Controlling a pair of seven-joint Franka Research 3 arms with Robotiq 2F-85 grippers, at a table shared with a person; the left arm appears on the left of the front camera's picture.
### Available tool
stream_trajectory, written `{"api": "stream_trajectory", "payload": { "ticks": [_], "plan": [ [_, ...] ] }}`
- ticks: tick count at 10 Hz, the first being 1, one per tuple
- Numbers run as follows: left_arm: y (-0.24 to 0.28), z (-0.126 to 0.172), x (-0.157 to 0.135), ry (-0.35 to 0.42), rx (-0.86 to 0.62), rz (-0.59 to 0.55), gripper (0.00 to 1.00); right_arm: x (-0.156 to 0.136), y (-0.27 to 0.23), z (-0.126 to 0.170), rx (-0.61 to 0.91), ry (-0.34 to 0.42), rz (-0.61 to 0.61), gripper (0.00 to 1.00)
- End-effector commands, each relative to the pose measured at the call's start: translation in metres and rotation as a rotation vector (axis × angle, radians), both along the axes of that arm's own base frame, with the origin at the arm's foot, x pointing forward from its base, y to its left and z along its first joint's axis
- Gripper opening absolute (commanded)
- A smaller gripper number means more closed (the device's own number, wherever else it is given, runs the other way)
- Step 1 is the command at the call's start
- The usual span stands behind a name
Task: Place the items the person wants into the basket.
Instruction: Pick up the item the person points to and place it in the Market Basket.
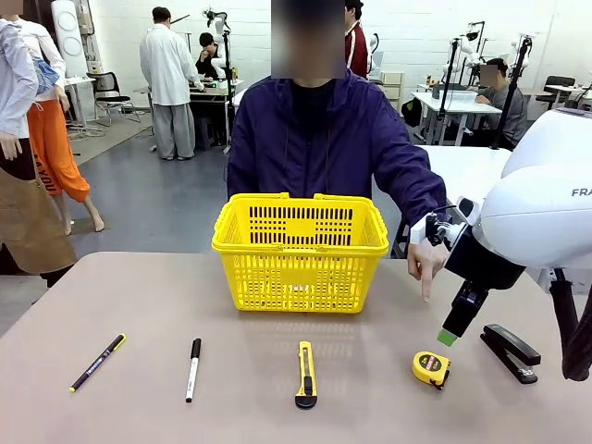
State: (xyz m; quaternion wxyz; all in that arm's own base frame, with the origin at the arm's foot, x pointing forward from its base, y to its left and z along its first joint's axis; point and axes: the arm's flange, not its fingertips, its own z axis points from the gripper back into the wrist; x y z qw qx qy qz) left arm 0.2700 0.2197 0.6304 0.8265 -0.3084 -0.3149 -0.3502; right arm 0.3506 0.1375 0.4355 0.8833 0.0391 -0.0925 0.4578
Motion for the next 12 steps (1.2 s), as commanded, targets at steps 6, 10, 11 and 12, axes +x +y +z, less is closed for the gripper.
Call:
{"api": "stream_trajectory", "payload": {
  "ticks": [6,10,11,12],
  "plan": [
    [0.002,0.002,0.000,-0.019,-0.008,-0.015,1.00,0.023,0.038,-0.049,-0.184,-0.039,-0.075,1.00],
    [0.002,0.002,0.000,-0.019,-0.008,-0.015,1.00,0.037,0.047,-0.084,-0.257,-0.024,-0.065,1.00],
    [0.002,0.002,0.000,-0.019,-0.008,-0.015,1.00,0.040,0.047,-0.088,-0.263,-0.034,-0.058,1.00],
    [0.002,0.002,0.000,-0.019,-0.008,-0.015,1.00,0.043,0.047,-0.096,-0.254,-0.015,-0.035,1.00]
  ]
}}
